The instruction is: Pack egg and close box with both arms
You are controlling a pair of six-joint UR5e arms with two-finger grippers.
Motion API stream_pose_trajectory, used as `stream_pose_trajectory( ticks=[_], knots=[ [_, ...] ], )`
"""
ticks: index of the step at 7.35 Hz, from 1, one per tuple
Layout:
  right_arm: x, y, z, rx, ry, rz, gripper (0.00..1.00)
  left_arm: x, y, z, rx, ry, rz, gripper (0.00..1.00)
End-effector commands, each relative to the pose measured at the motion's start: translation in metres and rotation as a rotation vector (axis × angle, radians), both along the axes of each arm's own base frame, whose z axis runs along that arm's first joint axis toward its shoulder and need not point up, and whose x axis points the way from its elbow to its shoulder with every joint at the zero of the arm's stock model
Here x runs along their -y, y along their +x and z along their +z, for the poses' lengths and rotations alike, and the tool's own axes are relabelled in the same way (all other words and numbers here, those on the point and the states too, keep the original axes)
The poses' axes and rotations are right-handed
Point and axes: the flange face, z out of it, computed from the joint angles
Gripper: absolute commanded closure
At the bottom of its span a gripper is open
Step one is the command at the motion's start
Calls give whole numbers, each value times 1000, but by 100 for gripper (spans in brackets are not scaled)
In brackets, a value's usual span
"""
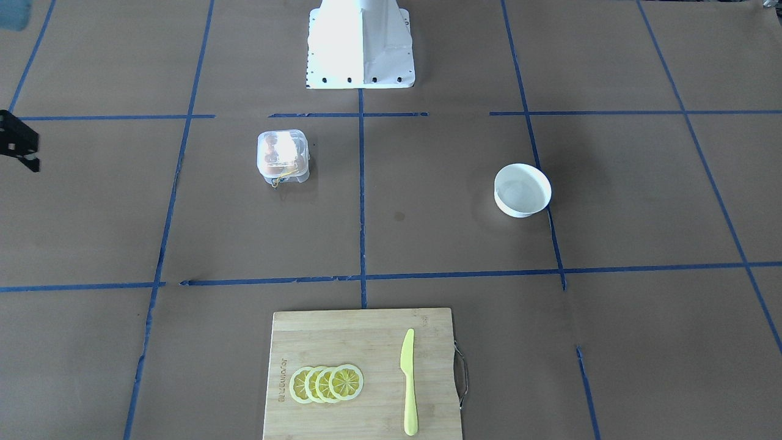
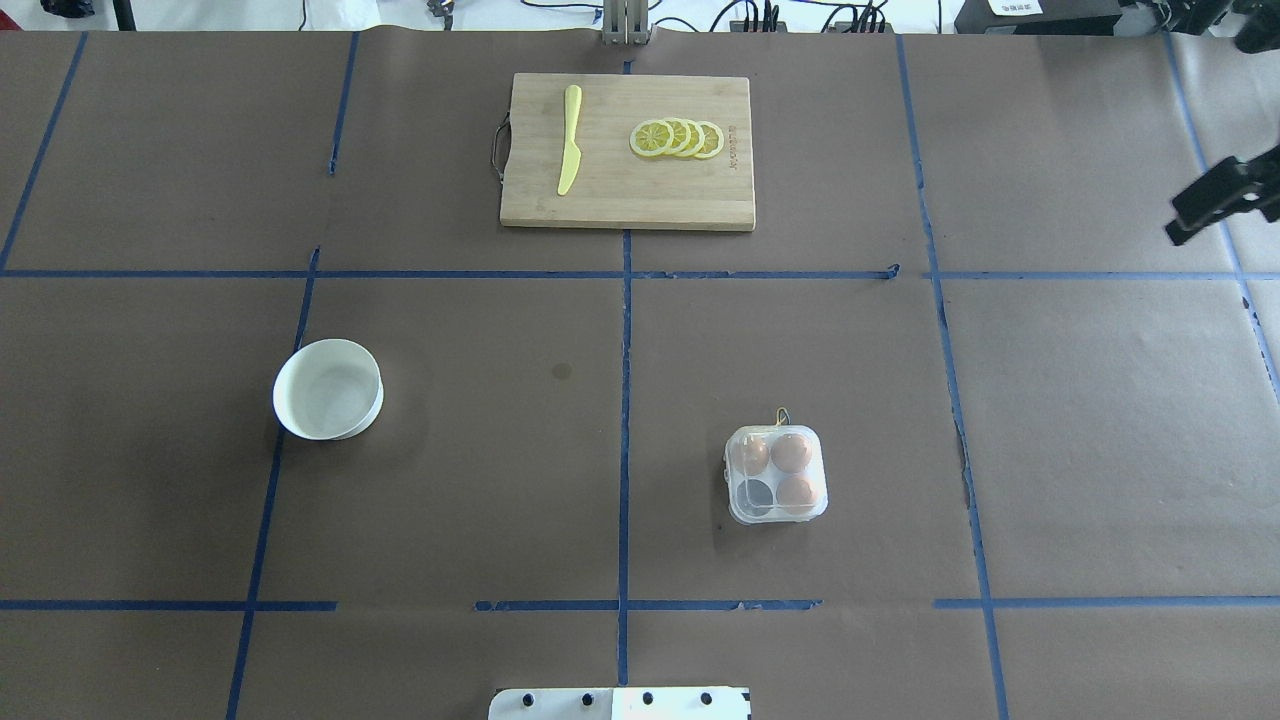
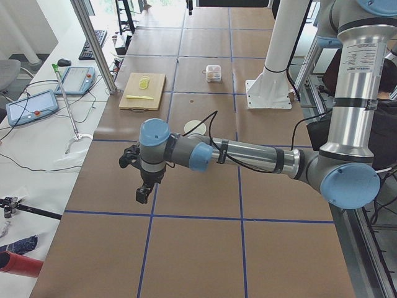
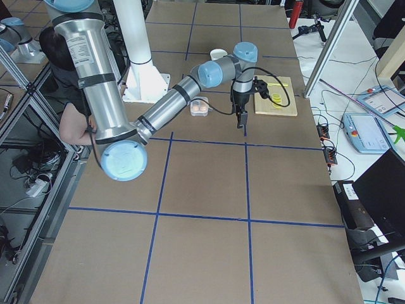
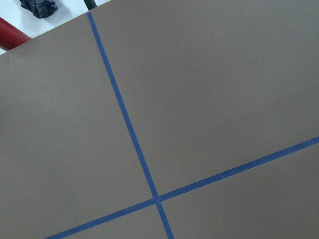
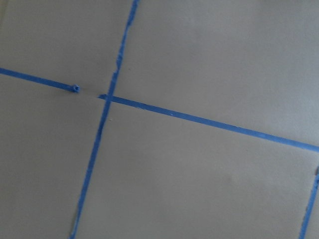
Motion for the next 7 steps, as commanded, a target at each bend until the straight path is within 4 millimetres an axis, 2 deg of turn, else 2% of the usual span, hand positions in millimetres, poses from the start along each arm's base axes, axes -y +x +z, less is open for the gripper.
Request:
stream_pose_trajectory(
  ticks=[1, 2, 3, 4, 5, 6, 7],
  knots=[
    [-34, 70, 97, 22, -133, 39, 0, -20, -8, 23, -28, -40, -6, 0],
    [-34, 73, 108, 15, -149, 38, 0, -17, -6, 26, -7, -47, -2, 0],
    [-30, 79, 116, 6, -162, 54, 0, -14, -5, 60, 13, -103, -4, 0],
    [-33, 103, 138, 12, -168, 98, 0, 5, -3, 58, 8, -118, -14, 0],
    [-51, 107, 160, 20, -144, 97, 0, 4, -2, 57, -13, -166, -67, 0],
    [-61, 110, 185, 21, -136, 100, 0, -1, 5, 58, -89, -195, -60, 0],
    [-62, 117, 210, 21, -135, 100, 0, -4, 14, 55, -185, -300, -98, 0]
  ],
)
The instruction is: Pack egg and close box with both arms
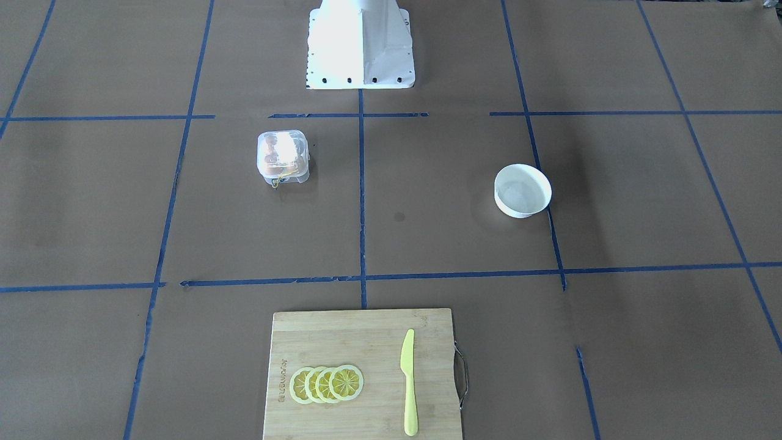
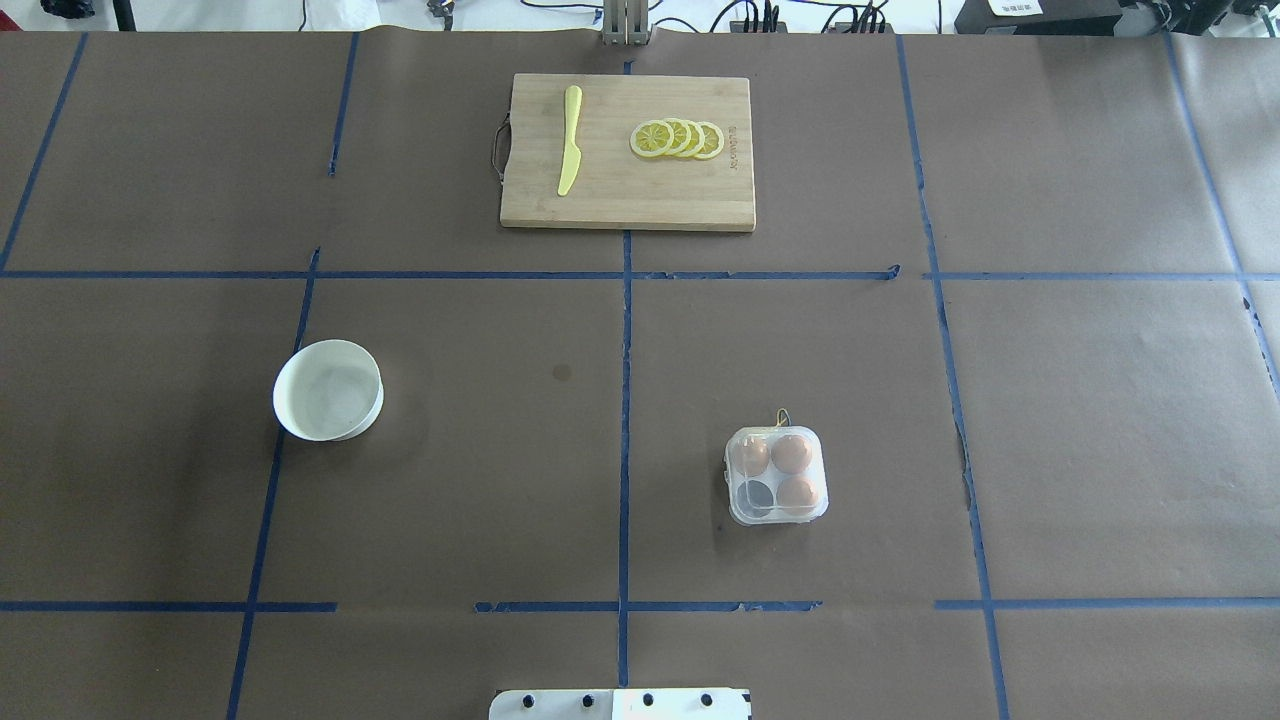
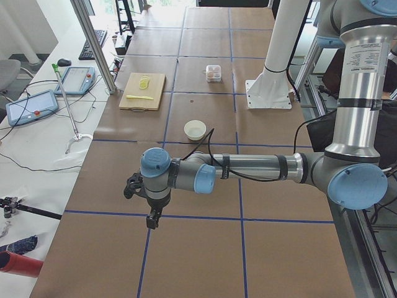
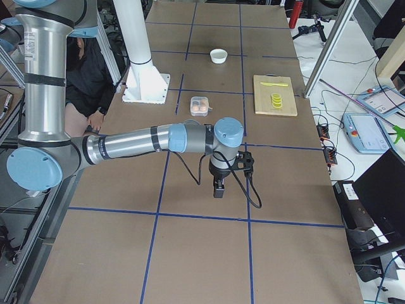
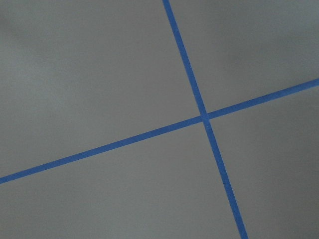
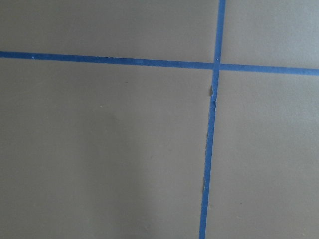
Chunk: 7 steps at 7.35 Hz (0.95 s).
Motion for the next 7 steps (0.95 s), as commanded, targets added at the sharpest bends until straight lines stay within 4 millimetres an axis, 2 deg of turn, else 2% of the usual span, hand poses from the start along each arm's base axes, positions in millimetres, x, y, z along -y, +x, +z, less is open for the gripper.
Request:
stream_pose_trajectory(
  ticks=[1, 3, 5, 6, 7],
  knots=[
    [-8, 18, 54, 8, 9, 3, 0, -4, 13, -5, -117, -141, -75, 0],
    [-13, 28, 72, 7, -8, 10, 0, -7, 12, -5, -108, -138, -76, 0],
    [-14, 45, 69, 7, 2, 47, 0, -22, 7, -12, -48, -106, -83, 0],
    [-13, 49, 62, 8, 5, 67, 0, -28, 6, -16, -34, -93, -86, 0],
    [-10, 49, 40, 4, 19, 98, 0, -30, 6, -15, -33, -95, -86, 0]
  ],
)
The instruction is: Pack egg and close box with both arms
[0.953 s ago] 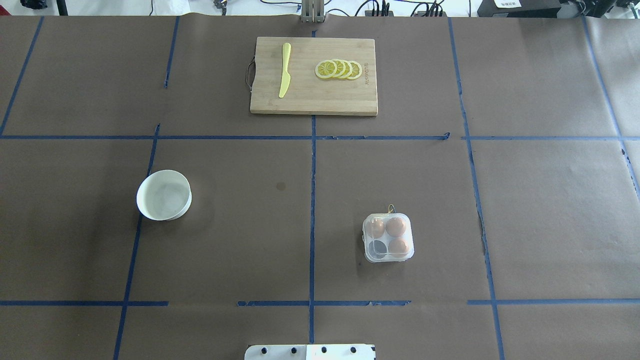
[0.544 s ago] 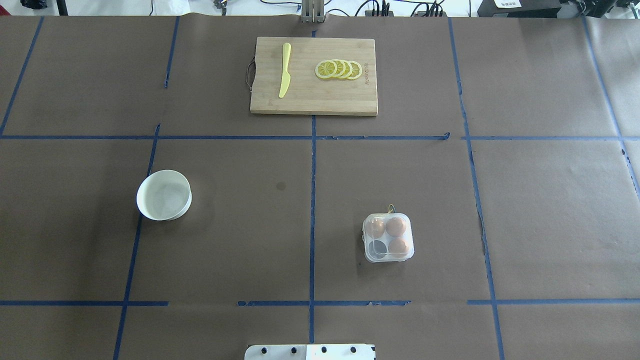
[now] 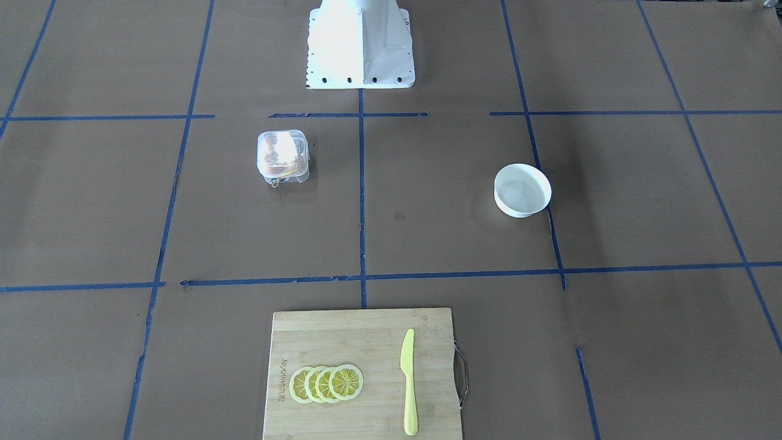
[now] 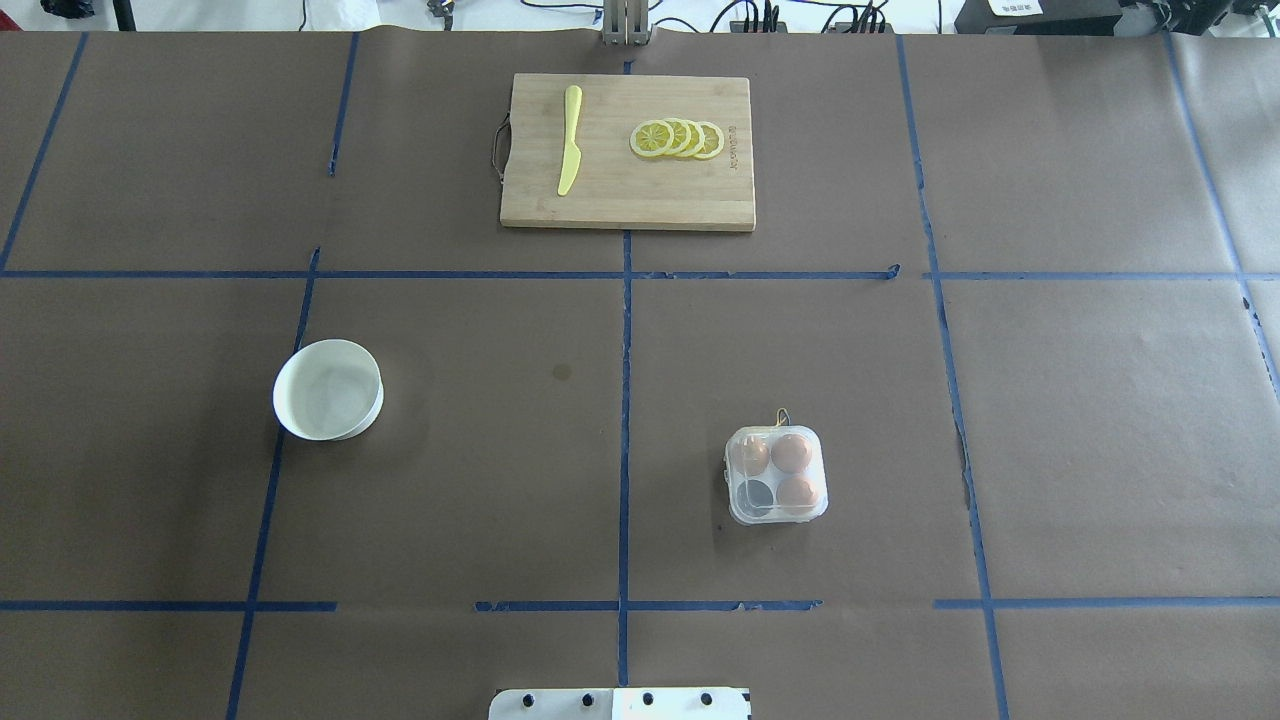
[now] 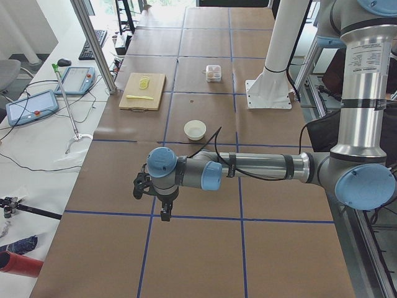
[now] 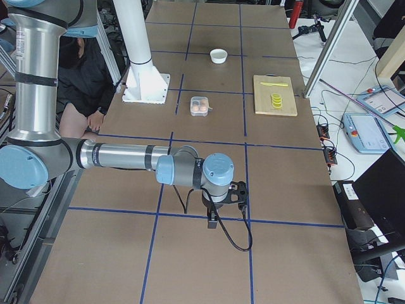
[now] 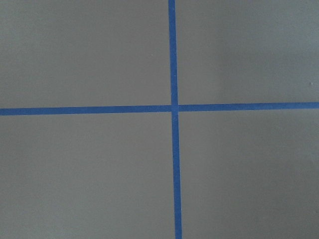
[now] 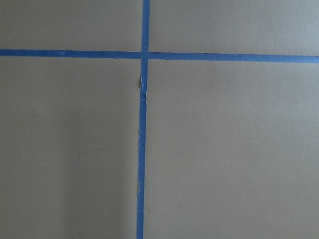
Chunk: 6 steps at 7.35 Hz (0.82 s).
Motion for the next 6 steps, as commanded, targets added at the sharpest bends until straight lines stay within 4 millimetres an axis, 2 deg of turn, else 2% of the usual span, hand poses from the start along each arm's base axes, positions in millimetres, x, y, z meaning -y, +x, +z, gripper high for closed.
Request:
stream_pose_trajectory(
  ticks=[1, 3, 5, 6],
  knots=[
    [3, 3, -31, 6, -22, 92, 0, -5, -1, -1, 12, 7, -1, 0],
    [1, 2, -27, 3, -25, 88, 0, -5, 0, -1, 10, 5, 0, 0],
    [-9, 2, -9, 0, 8, 15, 0, -4, 0, 0, 10, 10, 0, 0],
    [-8, 2, -9, -1, 7, 15, 0, -5, 0, 1, 10, 7, 0, 0]
  ],
)
